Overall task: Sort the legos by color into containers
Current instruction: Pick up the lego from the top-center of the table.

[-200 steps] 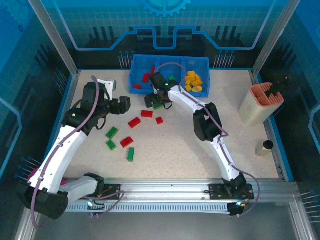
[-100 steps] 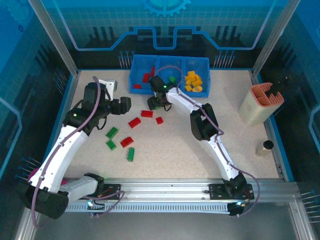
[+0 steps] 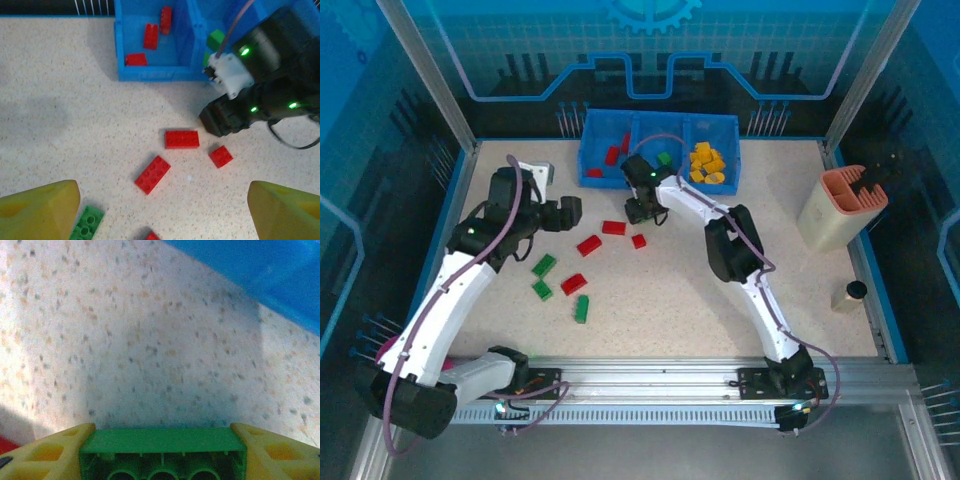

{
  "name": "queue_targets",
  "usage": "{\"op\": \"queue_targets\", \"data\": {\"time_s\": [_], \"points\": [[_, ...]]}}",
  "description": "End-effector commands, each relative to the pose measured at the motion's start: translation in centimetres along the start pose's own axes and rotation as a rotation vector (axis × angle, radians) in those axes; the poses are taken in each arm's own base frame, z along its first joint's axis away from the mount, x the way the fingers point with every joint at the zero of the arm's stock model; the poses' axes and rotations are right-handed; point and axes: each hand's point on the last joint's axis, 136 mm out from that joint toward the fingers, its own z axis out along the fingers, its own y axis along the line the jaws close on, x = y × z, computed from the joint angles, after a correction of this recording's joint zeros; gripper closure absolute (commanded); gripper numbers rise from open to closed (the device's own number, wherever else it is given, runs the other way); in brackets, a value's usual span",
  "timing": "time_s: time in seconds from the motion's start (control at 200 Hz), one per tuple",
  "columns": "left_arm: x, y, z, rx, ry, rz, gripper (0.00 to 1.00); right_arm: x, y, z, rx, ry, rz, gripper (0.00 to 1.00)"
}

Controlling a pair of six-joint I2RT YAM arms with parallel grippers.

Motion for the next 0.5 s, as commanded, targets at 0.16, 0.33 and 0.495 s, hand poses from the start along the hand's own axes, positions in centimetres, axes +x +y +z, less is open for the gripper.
{"op": "queue_targets", "data": {"time_s": [0.16,0.33,0.495], "points": [[5.4,1.3,3.4,-0.087,0.124,-0.05,0.11,-8.0,-5.5,-11.3,0.049,-0.307,0.02,0.49],[7.9,-1.6,7.2,-0.034,0.198,0.068,0.07,-10.7,-7.9,-9.1,0.053,-0.35,0.058,0.49],[9.4,-3.4,10.4,0.0,0.258,0.115,0.07,-13.2,-8.8,-7.1,0.036,-0.408,0.075,0.51]]}}
